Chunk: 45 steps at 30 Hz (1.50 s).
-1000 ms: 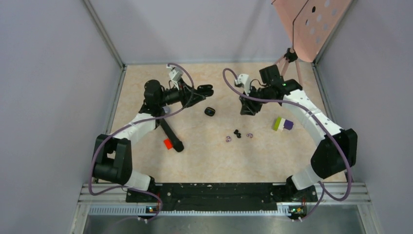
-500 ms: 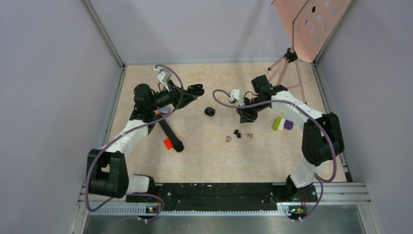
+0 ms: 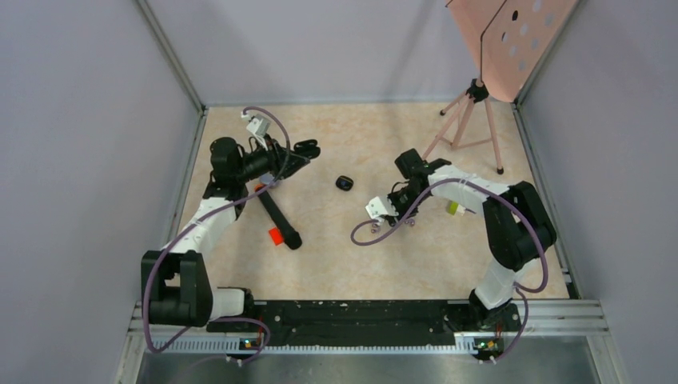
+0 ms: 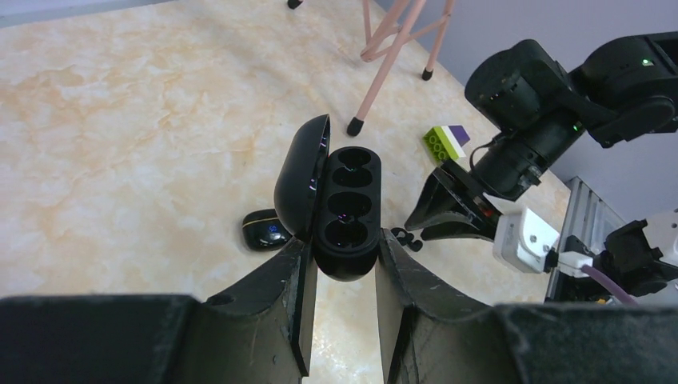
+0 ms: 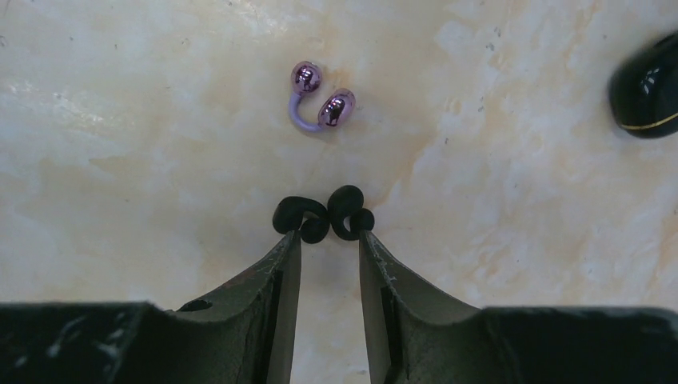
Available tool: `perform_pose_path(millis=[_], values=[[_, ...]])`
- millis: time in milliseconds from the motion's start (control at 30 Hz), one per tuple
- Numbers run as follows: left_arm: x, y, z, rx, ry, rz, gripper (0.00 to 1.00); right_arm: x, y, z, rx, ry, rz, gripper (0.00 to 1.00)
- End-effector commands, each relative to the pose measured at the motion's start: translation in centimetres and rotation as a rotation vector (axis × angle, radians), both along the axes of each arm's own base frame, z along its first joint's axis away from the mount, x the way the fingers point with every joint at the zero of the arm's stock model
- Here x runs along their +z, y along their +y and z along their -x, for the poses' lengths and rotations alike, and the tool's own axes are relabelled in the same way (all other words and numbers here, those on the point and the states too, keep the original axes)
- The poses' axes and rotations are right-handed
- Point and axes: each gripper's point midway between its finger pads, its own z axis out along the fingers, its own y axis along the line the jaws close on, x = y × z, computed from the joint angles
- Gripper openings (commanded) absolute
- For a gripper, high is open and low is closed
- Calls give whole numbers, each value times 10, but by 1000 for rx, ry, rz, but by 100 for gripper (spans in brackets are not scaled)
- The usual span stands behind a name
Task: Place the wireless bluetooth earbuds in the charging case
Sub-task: Pick up the earbud from the center of the board.
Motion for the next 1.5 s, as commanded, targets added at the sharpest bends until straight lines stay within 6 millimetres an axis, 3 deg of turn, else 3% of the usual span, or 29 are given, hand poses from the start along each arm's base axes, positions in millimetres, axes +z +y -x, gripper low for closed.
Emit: perform_pose_path(millis=[0,333,867,1233,1467], values=[[18,9,-4,25,-78,-21,0,11,15,-10,158,-169,-27,33],[15,18,-7,55,-75,-28,0,2,17,-18,189,-206,-8,30],[12,20,-11,71,-60,-26,0,-1,13,-13,249,-171,30,29],[11,21,-13,77,-55,-25,0,-6,23,-14,225,-138,20,27],[10,21,-15,81,-53,-25,0,-9,20,-5,247,-108,38,27]])
